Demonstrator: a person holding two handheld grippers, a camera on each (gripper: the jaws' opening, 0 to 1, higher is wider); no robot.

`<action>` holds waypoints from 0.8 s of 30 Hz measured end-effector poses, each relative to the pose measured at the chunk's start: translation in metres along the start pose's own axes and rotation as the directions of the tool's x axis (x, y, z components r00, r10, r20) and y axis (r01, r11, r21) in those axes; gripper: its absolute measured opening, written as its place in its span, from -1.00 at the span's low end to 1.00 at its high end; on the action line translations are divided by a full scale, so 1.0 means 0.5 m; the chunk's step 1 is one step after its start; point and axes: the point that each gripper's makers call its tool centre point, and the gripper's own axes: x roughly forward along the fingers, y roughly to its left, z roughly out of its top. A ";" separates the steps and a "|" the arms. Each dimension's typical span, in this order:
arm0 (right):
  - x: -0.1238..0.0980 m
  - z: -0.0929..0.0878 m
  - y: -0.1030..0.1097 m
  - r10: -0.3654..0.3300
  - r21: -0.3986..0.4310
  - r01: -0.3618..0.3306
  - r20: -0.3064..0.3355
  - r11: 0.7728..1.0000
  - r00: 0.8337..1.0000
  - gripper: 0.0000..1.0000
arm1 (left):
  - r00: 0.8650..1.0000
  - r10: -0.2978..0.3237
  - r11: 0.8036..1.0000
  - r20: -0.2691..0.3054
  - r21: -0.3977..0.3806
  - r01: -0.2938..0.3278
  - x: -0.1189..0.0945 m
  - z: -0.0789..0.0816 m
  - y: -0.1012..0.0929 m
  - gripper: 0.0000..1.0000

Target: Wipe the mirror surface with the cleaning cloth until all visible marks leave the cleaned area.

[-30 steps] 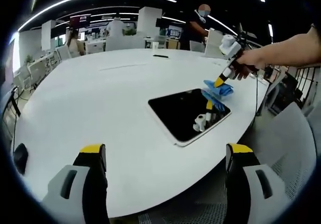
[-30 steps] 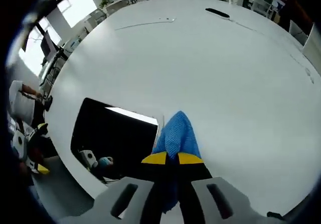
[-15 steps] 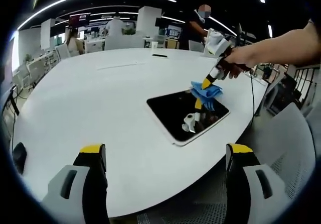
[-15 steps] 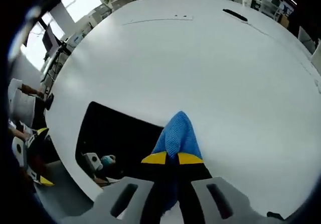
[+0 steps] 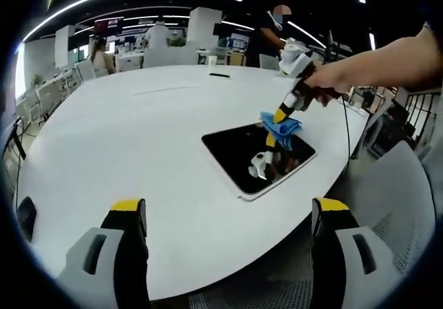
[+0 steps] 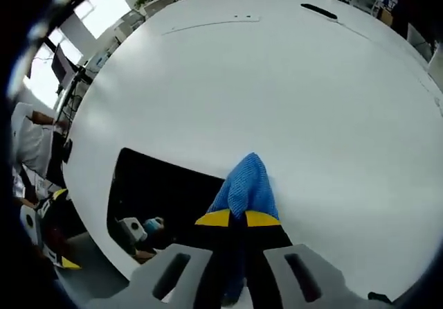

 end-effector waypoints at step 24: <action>0.043 0.034 0.129 0.028 -0.085 -0.030 -0.031 0.996 0.999 -1.00 | 1.000 -0.016 1.000 -0.013 0.001 0.016 0.004 0.000 -0.005 0.96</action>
